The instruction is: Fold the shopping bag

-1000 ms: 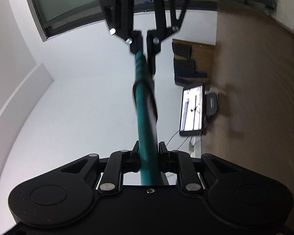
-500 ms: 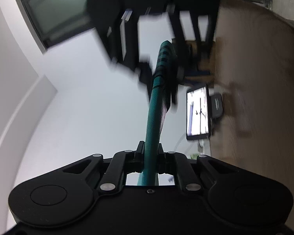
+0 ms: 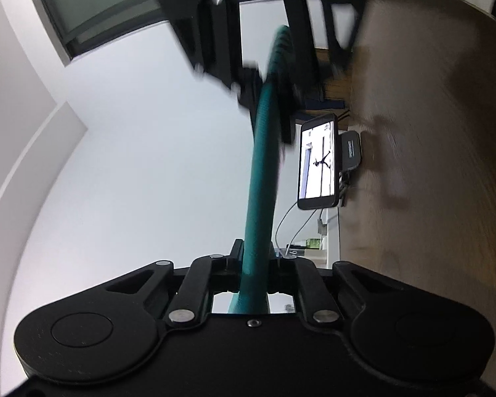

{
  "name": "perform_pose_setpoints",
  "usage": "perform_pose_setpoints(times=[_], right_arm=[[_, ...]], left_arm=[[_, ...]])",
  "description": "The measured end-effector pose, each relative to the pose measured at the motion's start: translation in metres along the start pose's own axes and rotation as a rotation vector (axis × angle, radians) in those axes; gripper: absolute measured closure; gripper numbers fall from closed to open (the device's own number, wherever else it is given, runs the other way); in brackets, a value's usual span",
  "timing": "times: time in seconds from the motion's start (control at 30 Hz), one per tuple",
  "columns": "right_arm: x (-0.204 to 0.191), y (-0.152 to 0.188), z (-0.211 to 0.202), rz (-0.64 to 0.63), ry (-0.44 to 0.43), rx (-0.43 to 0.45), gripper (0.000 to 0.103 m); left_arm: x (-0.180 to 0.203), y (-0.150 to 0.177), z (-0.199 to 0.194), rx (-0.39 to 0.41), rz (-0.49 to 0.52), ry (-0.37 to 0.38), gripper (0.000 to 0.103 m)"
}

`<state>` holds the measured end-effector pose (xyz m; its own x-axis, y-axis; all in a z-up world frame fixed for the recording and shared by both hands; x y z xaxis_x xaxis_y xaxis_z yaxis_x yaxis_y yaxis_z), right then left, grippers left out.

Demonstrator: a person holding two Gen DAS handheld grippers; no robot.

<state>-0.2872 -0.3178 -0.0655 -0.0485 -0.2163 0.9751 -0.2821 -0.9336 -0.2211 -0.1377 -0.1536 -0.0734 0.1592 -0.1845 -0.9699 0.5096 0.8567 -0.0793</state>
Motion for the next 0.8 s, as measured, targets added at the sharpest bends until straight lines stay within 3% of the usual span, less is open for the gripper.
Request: perform_pose_setpoints(times=[0.13, 0.23, 0.33, 0.43, 0.6, 0.7, 0.8], right_arm=[[-0.006, -0.003, 0.006, 0.034, 0.011, -0.026, 0.079], [-0.002, 0.018, 0.008, 0.016, 0.043, -0.047, 0.079], [-0.012, 0.023, 0.009, -0.003, 0.054, -0.048, 0.089], [-0.019, 0.020, 0.007, 0.009, 0.060, -0.036, 0.087], [-0.019, 0.037, 0.010, 0.022, 0.054, -0.052, 0.083], [-0.024, 0.040, 0.011, 0.018, 0.069, -0.046, 0.080], [-0.025, 0.049, 0.010, 0.013, 0.085, -0.040, 0.082]], left_arm=[[0.006, 0.001, 0.010, -0.008, 0.009, -0.020, 0.093], [-0.001, 0.014, 0.014, -0.030, -0.010, -0.042, 0.093], [0.005, 0.004, 0.011, 0.007, -0.008, -0.046, 0.093], [0.006, -0.003, 0.014, -0.004, -0.040, -0.016, 0.093], [0.009, 0.000, 0.006, 0.035, 0.027, -0.082, 0.093], [0.010, -0.011, 0.009, 0.040, -0.004, -0.061, 0.093], [0.002, -0.002, 0.012, 0.018, 0.003, -0.069, 0.093]])
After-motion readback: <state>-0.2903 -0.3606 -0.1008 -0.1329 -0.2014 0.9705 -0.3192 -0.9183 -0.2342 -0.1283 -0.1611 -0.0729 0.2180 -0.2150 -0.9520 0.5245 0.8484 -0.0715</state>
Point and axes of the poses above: each gripper's, at about its wrist camera, not at the fingertips, and z roughly the way its jaws point, x to its right, y to its underside, the point moved 1 cm from there along z, roughly the way its jaws point, and after that the axes turned 13 degrees about -x, right-handed, at the moved point
